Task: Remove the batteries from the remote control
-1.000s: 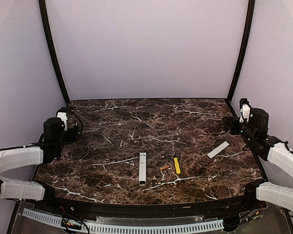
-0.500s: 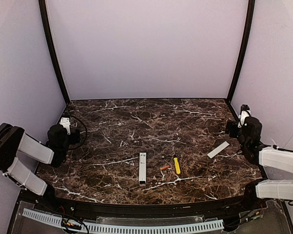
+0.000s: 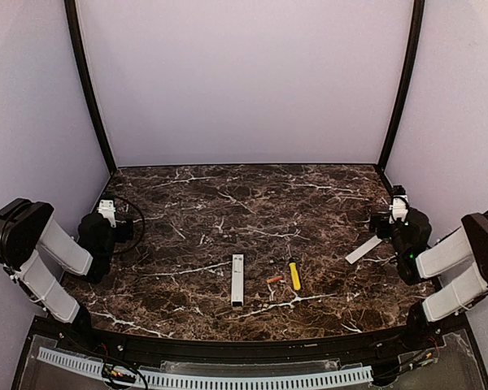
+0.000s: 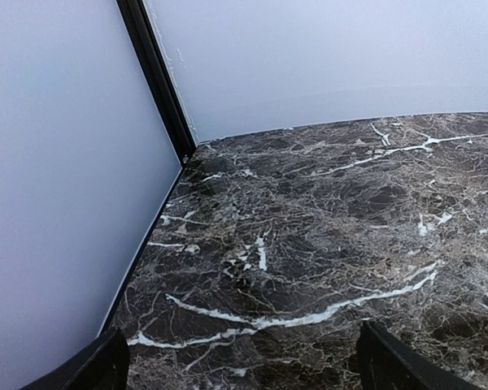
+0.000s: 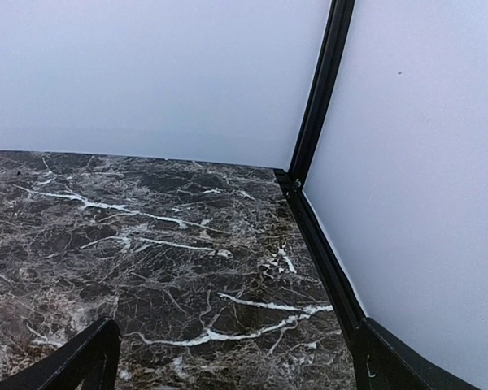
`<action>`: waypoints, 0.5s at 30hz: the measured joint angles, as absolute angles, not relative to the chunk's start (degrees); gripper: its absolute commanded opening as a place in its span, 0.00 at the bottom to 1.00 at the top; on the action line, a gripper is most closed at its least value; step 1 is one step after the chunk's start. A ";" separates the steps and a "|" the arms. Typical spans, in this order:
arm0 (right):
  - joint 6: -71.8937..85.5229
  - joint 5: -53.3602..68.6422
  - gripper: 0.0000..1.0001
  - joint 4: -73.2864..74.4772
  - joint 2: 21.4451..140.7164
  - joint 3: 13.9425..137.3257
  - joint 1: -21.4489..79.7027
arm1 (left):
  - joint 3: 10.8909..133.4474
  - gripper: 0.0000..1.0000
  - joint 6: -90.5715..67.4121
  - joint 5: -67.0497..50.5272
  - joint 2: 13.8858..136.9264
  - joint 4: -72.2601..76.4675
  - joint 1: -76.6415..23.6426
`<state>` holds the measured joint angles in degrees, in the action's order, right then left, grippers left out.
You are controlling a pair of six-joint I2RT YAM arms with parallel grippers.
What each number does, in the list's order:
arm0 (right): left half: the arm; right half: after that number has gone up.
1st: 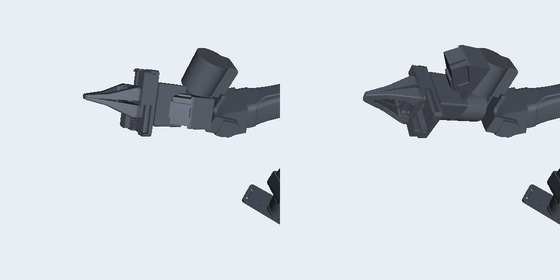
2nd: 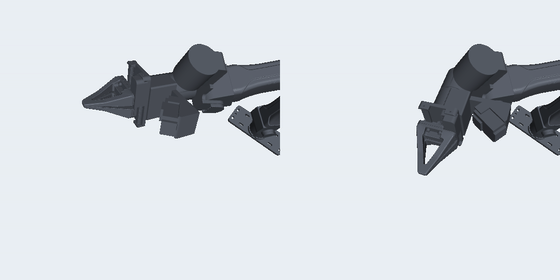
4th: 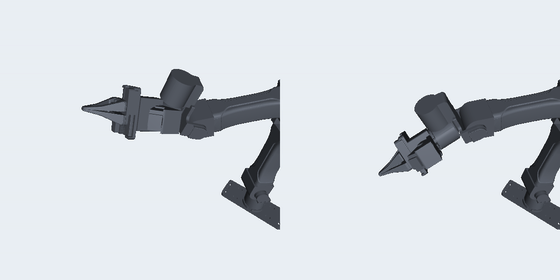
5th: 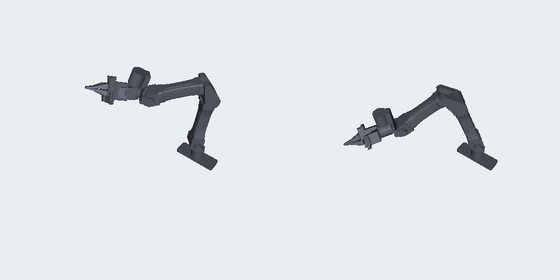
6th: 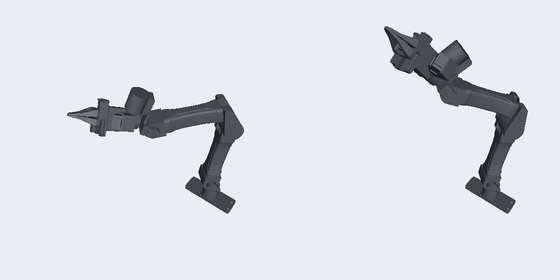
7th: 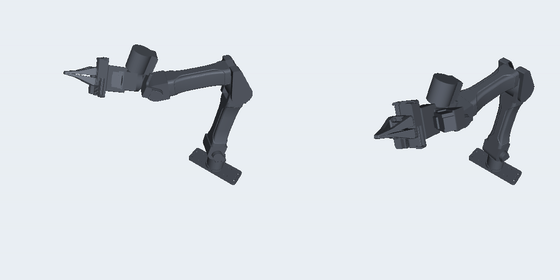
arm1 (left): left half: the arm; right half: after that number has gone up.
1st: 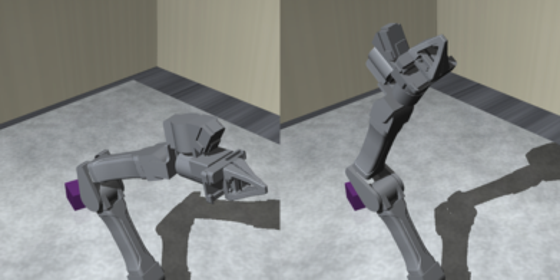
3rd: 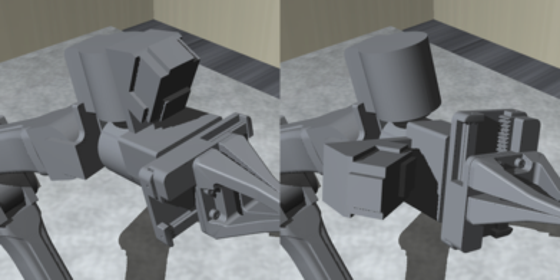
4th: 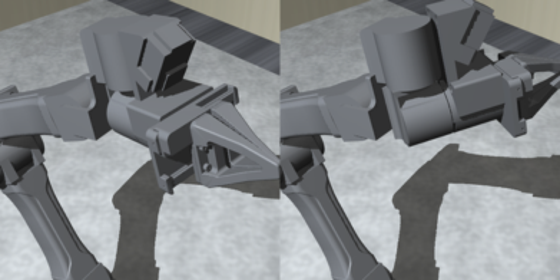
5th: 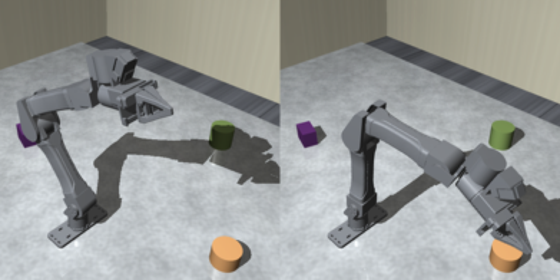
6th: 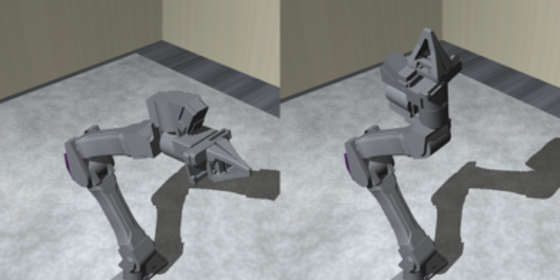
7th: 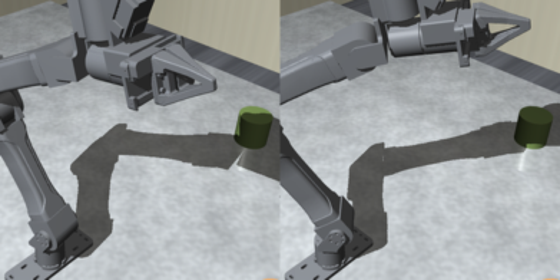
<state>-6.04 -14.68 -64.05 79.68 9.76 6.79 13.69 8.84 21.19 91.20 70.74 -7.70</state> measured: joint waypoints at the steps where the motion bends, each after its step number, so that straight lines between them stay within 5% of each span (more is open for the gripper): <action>1: -6.17 -14.11 0.99 -65.60 80.75 9.78 6.33 | 13.69 0.99 8.78 21.19 91.20 71.07 -7.70; 15: -5.28 -5.63 0.99 -72.71 88.31 10.92 1.50 | 13.78 0.98 8.54 21.23 91.20 71.31 -7.60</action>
